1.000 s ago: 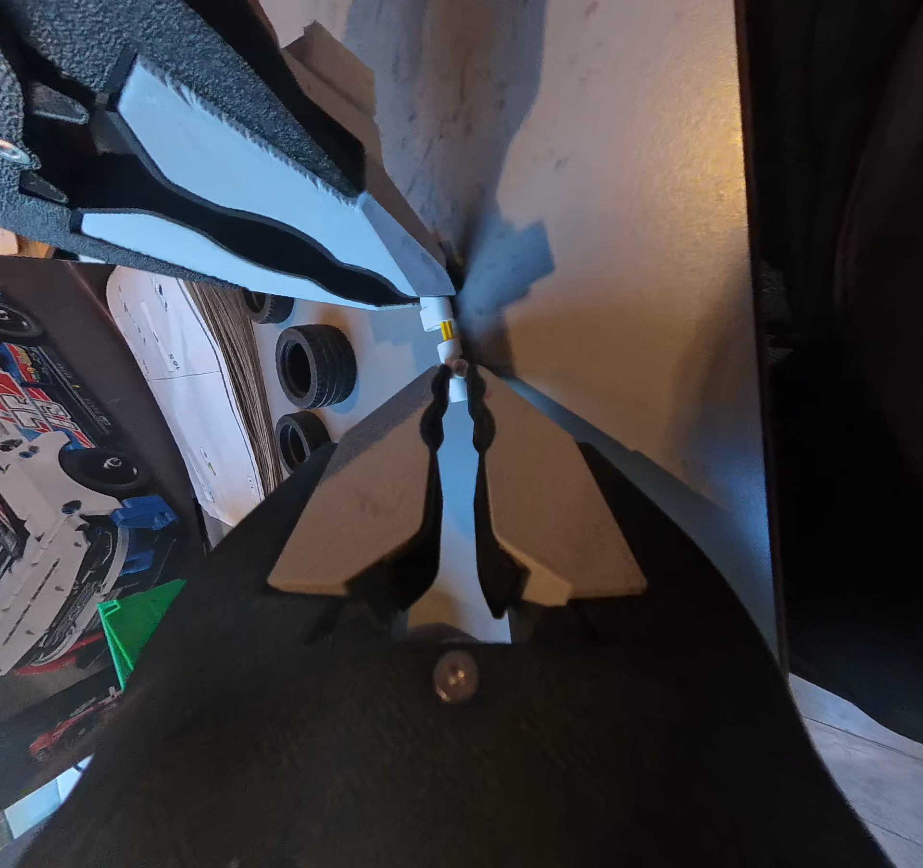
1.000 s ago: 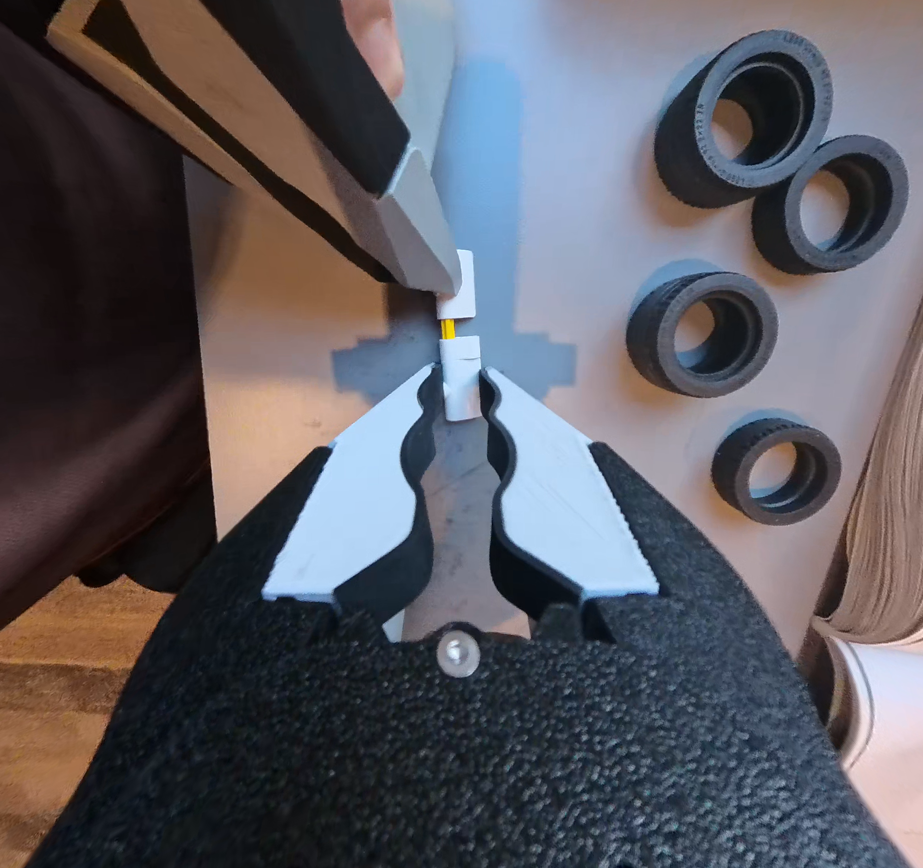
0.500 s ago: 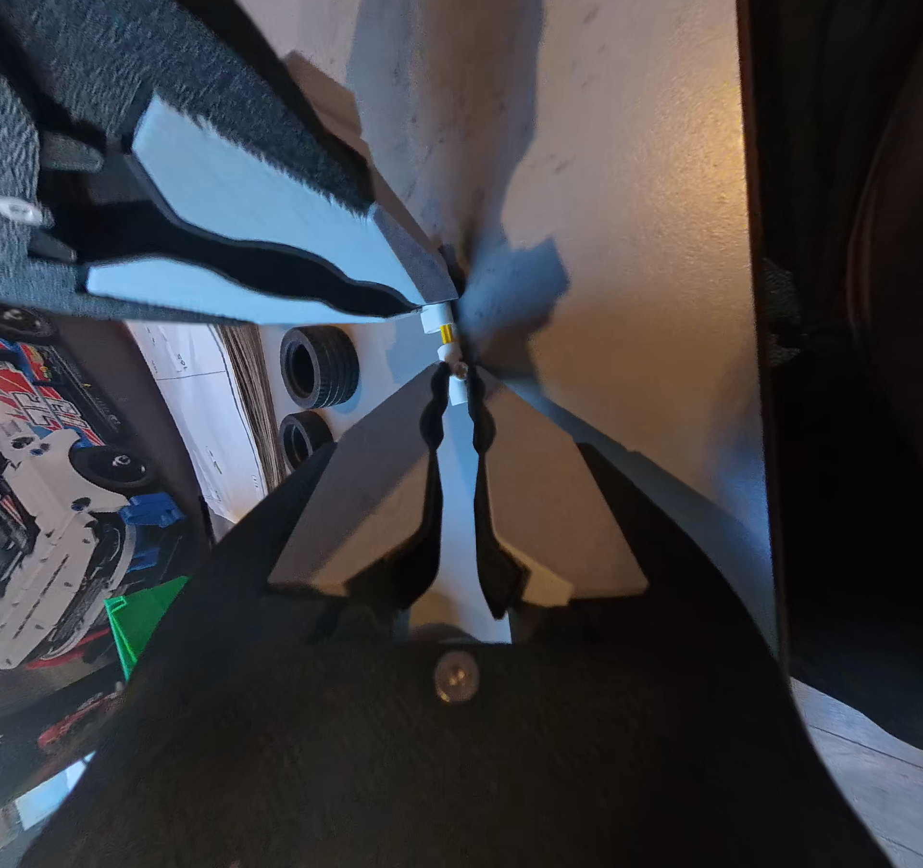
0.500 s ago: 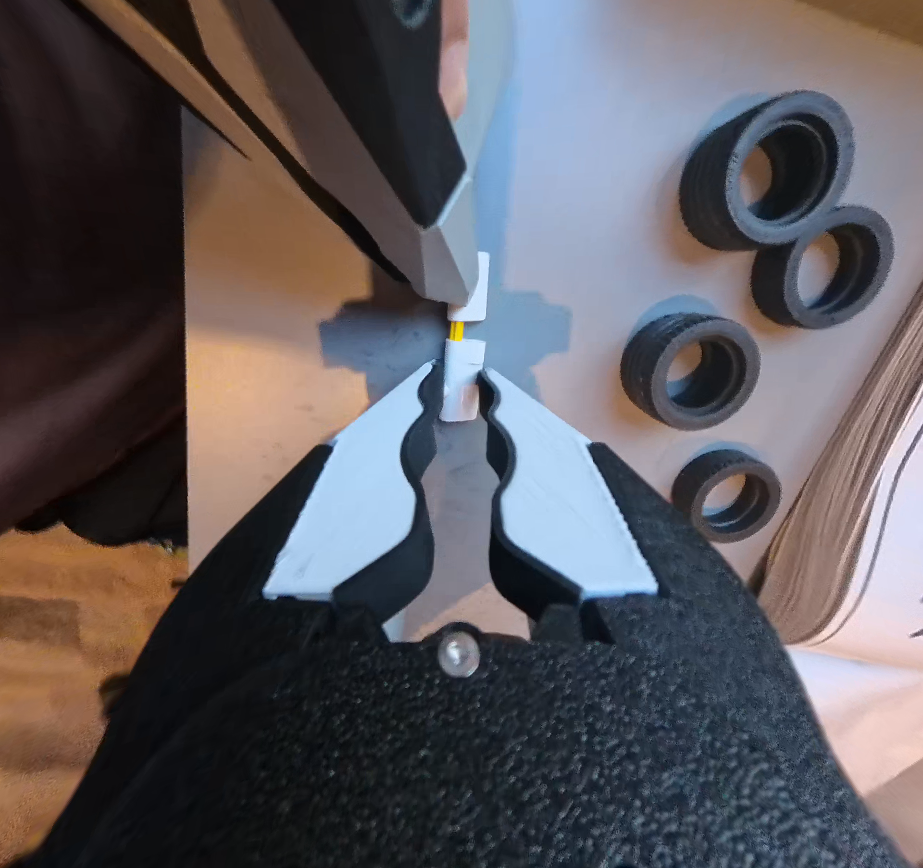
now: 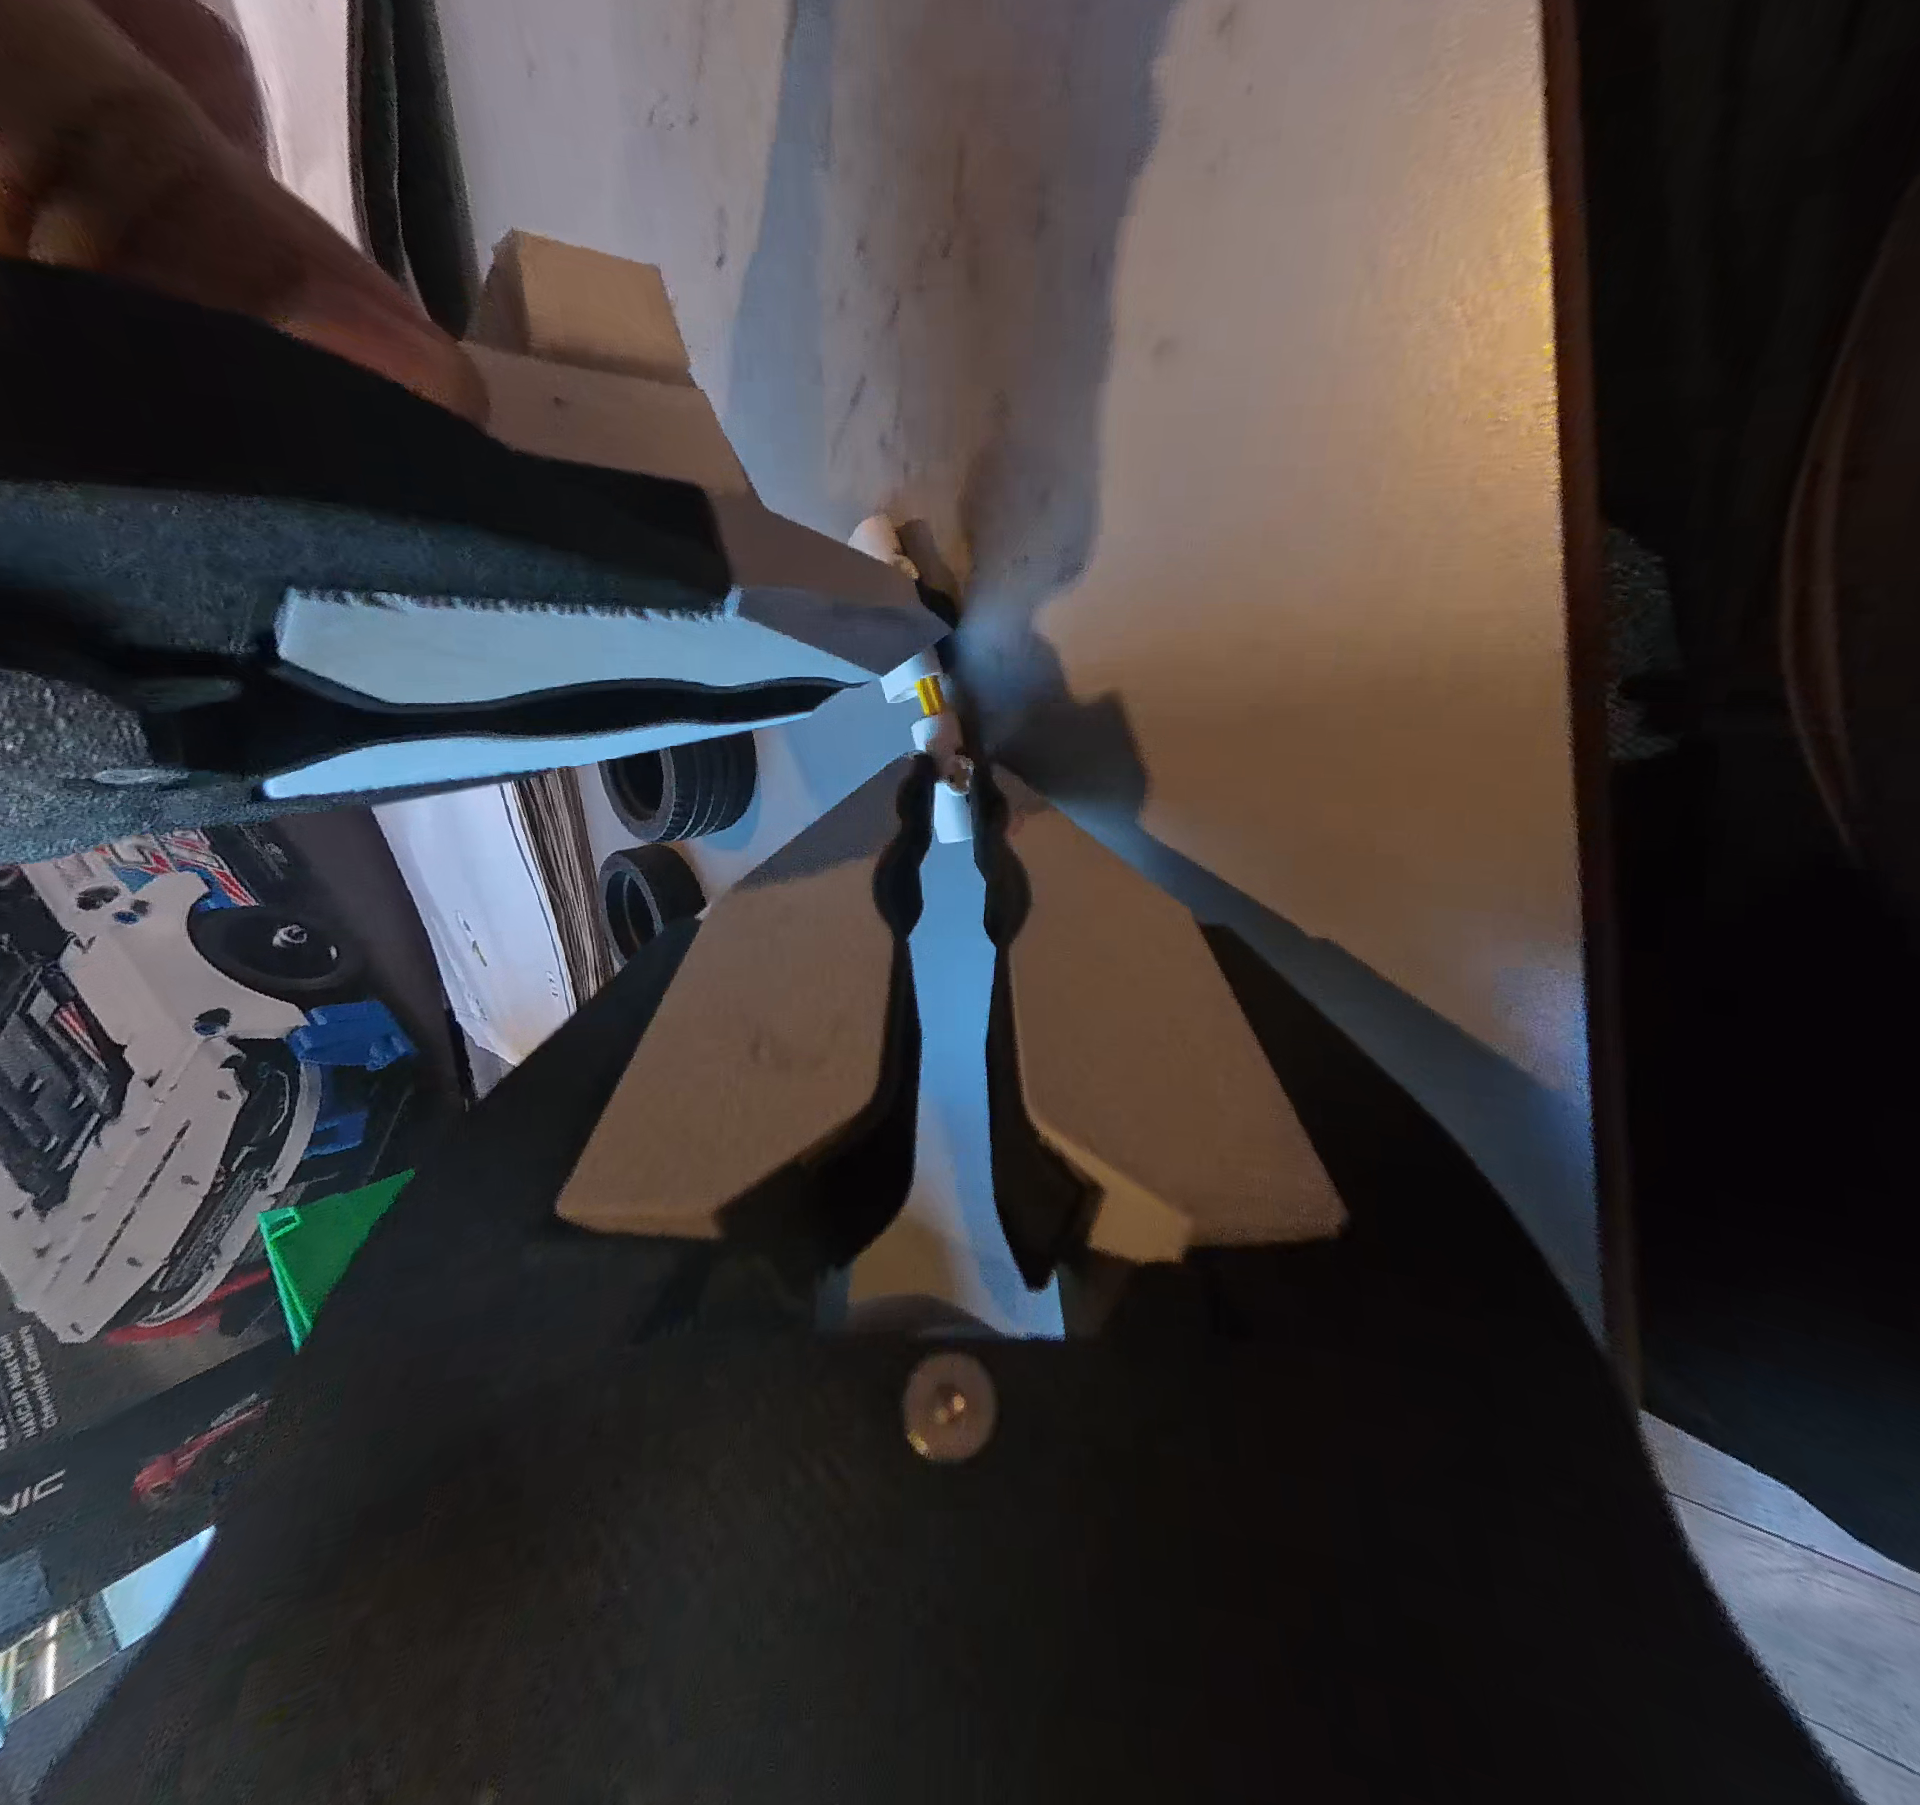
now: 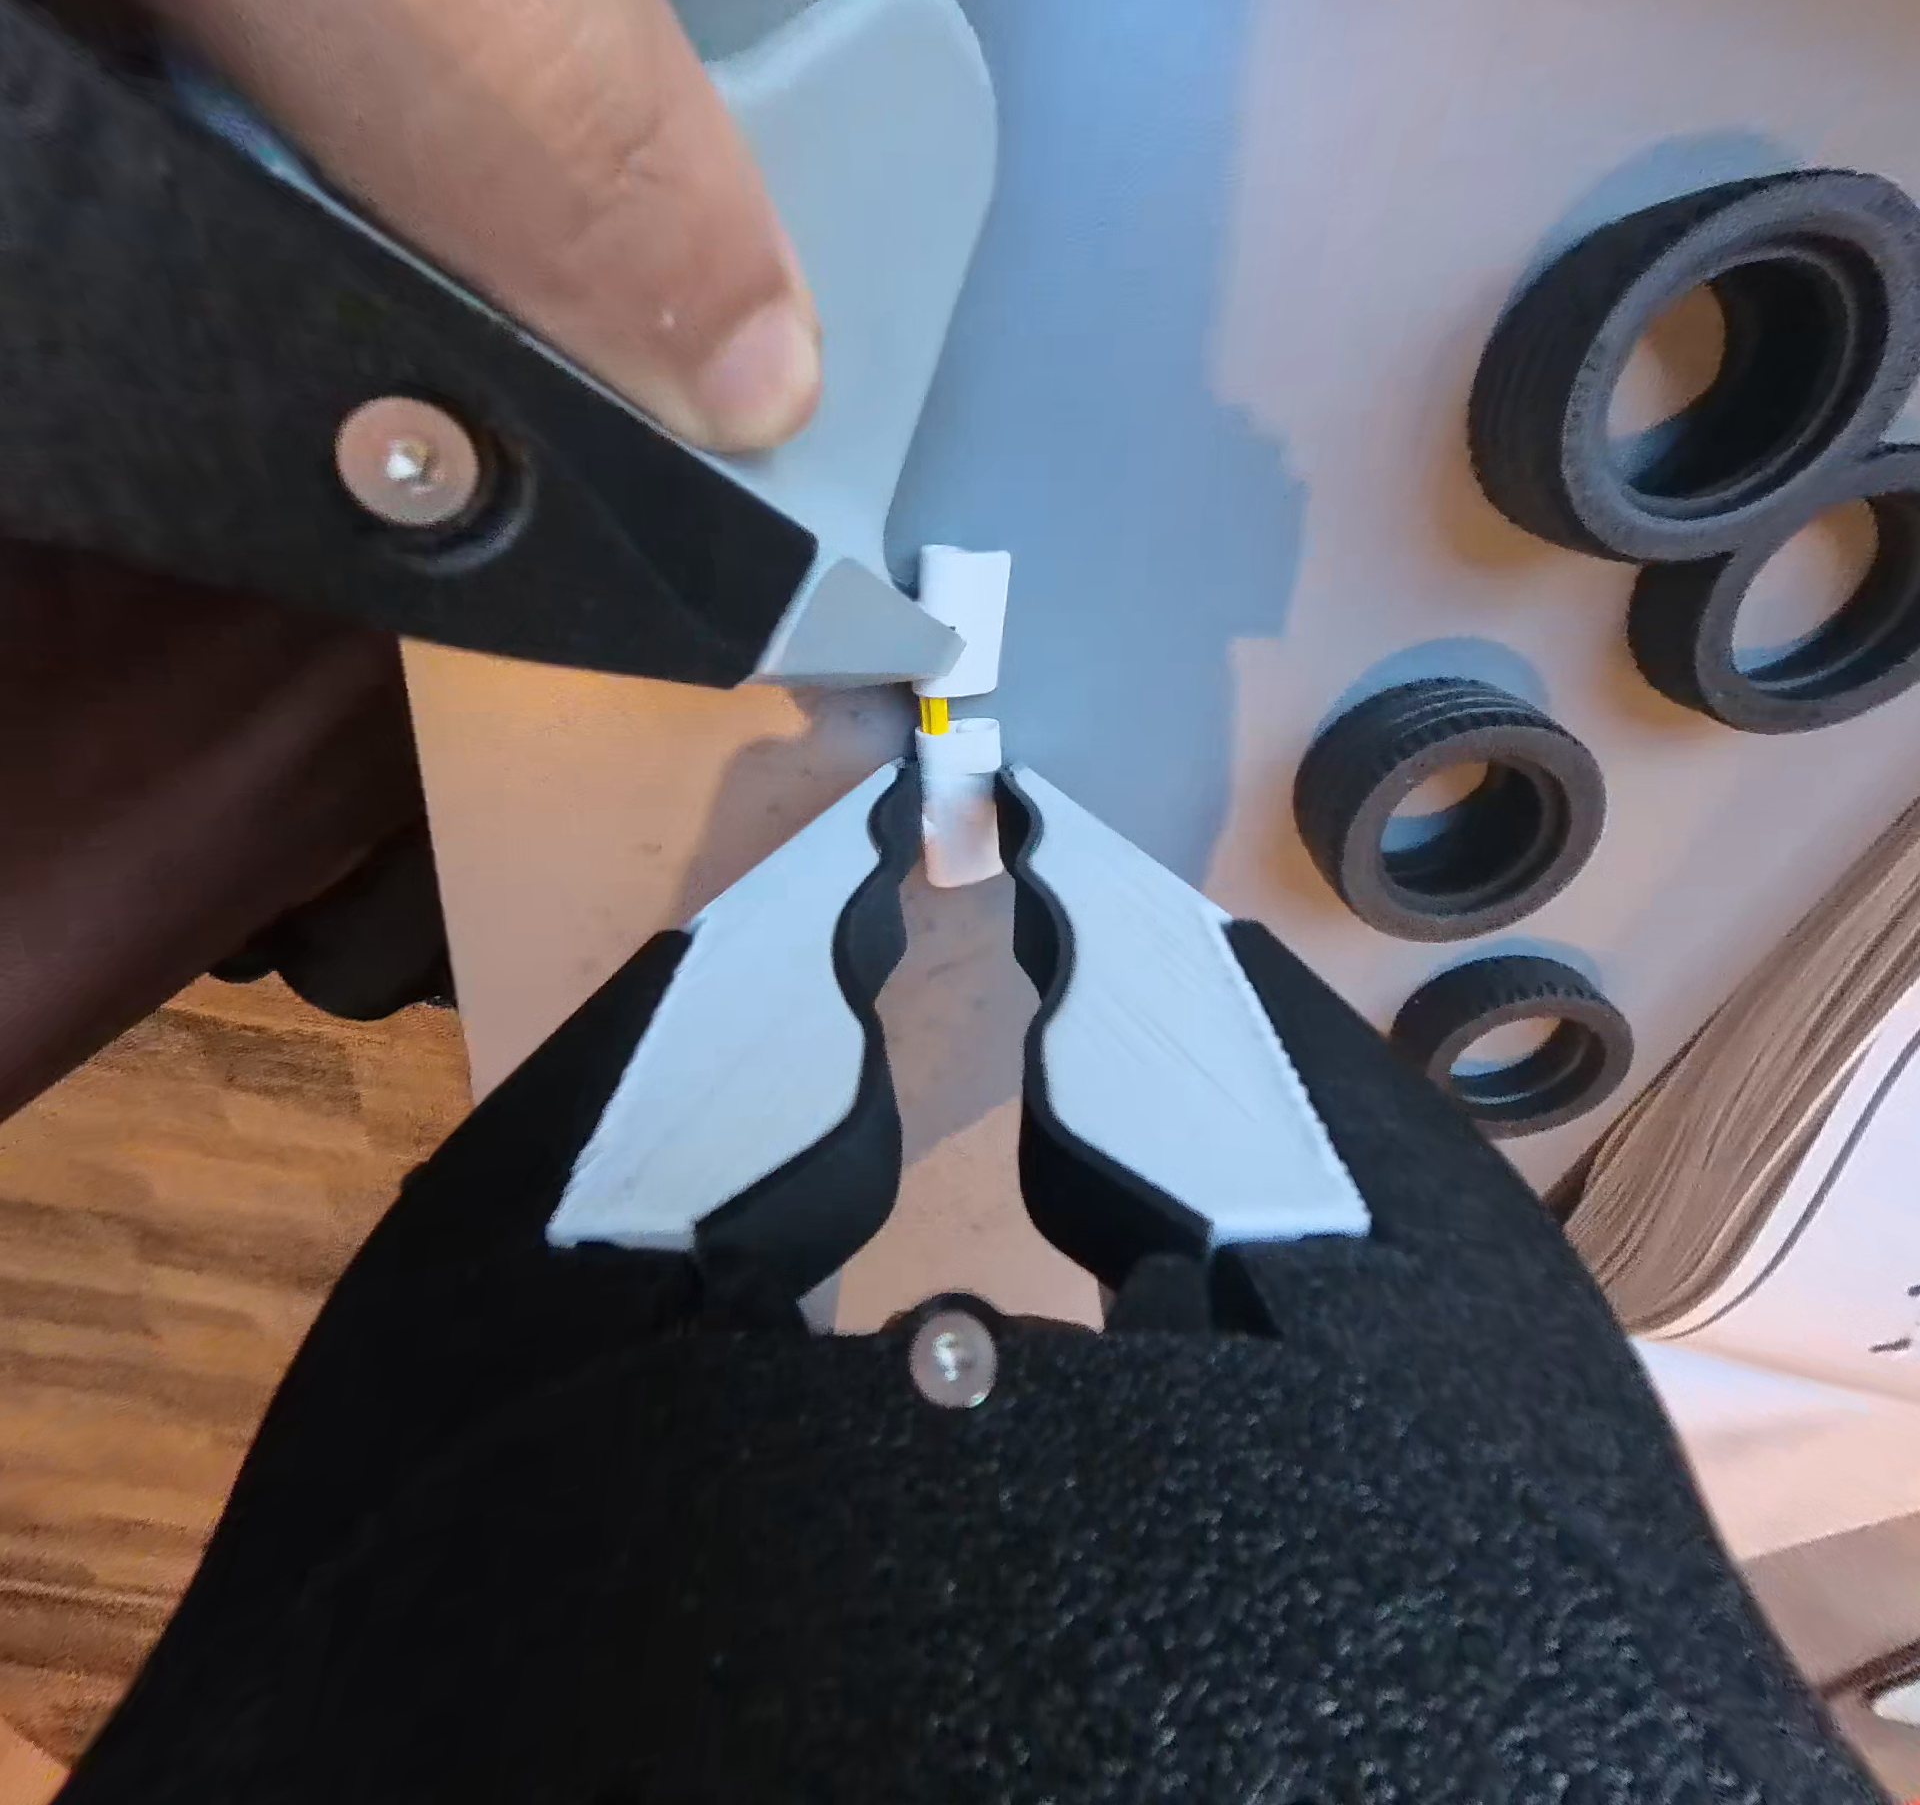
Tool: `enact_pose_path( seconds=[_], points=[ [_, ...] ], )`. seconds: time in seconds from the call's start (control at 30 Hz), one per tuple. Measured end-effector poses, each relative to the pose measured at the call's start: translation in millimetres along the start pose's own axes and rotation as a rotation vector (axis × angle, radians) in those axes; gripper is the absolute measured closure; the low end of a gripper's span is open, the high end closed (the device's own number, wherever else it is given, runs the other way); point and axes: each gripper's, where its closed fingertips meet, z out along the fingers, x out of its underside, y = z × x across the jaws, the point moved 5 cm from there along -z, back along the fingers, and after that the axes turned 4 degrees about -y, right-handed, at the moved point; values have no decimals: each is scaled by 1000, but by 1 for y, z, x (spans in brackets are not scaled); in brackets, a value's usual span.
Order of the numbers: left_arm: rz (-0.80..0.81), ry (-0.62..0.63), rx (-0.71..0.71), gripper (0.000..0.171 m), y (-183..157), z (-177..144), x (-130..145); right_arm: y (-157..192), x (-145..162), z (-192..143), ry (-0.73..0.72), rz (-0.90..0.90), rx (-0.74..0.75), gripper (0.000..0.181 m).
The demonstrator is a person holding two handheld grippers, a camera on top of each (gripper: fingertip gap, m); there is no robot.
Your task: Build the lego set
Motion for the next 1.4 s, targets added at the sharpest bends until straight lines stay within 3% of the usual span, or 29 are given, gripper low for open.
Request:
enact_pose_path(
  seconds=[0.23,0.4,0.6,0.77,1.13,1.3,1.4],
  points=[
    [-5,2,-53,168,2,3,1,2,0,0,-82,37,42,169],
    [-28,9,-93,167,2,4,2,2,9,0,-213,218,42,167],
    [-167,48,-108,166,3,4,2,2,15,0,-330,413,96,167],
    [-264,25,-103,167,4,5,2,6,18,0,-331,369,170,167],
    [-414,-62,-84,165,0,2,-1,19,38,4,-619,373,205,165],
    [-438,-71,-99,144,2,-6,4,19,46,2,-725,438,154,166],
    [-441,-90,-123,134,4,-19,9,29,46,-15,-911,500,24,166]
  ],
)
